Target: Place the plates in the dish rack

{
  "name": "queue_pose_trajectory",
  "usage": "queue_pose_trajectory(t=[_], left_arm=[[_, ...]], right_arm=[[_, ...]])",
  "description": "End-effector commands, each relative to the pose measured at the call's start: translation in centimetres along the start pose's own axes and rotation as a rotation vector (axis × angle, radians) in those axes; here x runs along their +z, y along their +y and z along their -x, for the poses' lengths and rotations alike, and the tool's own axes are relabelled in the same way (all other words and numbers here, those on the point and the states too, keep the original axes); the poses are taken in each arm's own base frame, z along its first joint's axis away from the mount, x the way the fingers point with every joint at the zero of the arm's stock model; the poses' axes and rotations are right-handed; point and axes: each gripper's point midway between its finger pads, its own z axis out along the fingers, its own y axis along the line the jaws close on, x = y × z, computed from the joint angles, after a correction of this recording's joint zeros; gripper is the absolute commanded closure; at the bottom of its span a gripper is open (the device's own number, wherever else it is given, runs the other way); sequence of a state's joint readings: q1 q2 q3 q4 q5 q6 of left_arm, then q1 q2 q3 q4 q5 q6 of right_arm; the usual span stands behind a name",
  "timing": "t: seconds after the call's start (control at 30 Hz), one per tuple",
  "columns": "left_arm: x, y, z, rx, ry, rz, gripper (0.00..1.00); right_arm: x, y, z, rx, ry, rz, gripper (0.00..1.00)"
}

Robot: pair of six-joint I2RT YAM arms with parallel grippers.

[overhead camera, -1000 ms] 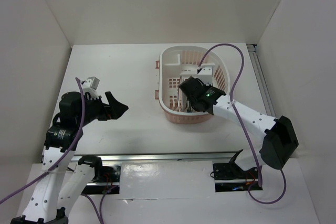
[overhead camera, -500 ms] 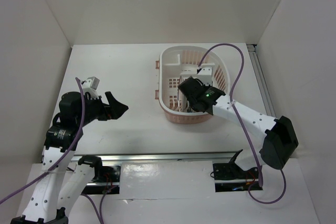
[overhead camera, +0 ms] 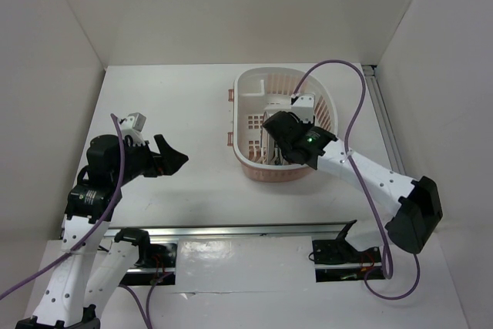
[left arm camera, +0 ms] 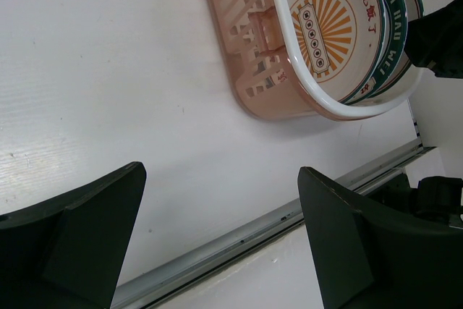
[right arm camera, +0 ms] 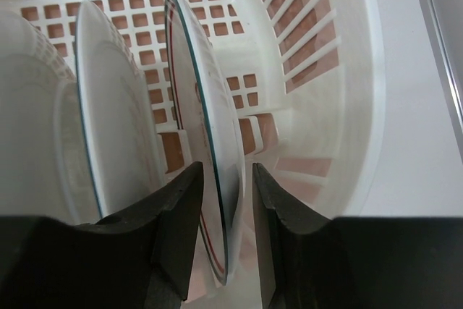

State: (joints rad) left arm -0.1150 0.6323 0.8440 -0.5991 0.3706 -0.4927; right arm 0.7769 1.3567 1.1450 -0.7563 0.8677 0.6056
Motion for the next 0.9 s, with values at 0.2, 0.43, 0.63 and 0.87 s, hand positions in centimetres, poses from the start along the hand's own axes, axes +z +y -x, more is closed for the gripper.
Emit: queue_pose_trajectory(t=[0.2, 0.43, 0.63, 0.87], left_arm=[[-0.1, -0.5, 0.7, 0.038, -0.034, -0.025, 0.0], [0.2, -0.1, 0.8, 0.034, -0.034, -0.005, 0.0], [-0.4, 0.5, 1.1, 0.026, -0.061, 0.043, 0.0], [-3.6, -0.3, 2.2, 0.04, -0.178, 0.057, 0.0]], right_arm=[[-3.0, 0.3, 4.2, 0.085, -0.073, 0.087, 0.55], [-6.0, -0.5, 6.9, 0.083, -0.122, 0.075, 0.16], [-9.5, -1.3, 8.0, 0.072, -0.151, 0.104, 0.0], [-12.5, -3.1, 4.7, 0.022, -0.084, 0.282, 0.0]])
